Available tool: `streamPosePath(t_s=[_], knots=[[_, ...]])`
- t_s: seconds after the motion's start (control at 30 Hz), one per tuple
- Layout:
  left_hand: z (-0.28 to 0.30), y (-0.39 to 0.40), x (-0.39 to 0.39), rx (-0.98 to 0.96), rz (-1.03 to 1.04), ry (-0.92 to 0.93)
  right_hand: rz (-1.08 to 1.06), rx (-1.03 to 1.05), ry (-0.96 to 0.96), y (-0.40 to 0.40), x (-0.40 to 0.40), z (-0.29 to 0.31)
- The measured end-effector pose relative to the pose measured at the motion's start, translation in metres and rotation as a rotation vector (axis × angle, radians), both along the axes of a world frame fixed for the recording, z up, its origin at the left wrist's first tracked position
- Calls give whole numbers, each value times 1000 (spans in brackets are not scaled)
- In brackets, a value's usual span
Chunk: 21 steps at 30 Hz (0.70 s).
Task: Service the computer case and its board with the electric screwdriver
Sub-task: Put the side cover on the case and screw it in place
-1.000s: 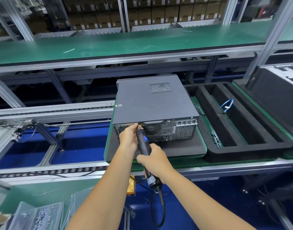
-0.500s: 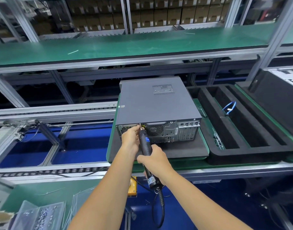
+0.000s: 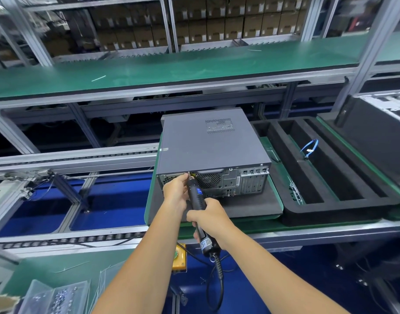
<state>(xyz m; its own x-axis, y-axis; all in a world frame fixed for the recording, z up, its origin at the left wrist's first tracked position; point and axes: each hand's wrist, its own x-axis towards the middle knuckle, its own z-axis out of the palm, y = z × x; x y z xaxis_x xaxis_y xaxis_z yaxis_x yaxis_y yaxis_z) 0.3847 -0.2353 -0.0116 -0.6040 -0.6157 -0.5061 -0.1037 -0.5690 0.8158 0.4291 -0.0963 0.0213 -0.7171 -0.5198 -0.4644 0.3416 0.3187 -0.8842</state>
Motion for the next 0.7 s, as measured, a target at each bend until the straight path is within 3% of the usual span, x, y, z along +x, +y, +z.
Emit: streamPosePath(t_s=[0.33,0.7], knots=[[2,3,-2,-36,18,-34,28,22,19,5,0,4],[2,10,-6,72,5,40,37,17,18,13,0,2]])
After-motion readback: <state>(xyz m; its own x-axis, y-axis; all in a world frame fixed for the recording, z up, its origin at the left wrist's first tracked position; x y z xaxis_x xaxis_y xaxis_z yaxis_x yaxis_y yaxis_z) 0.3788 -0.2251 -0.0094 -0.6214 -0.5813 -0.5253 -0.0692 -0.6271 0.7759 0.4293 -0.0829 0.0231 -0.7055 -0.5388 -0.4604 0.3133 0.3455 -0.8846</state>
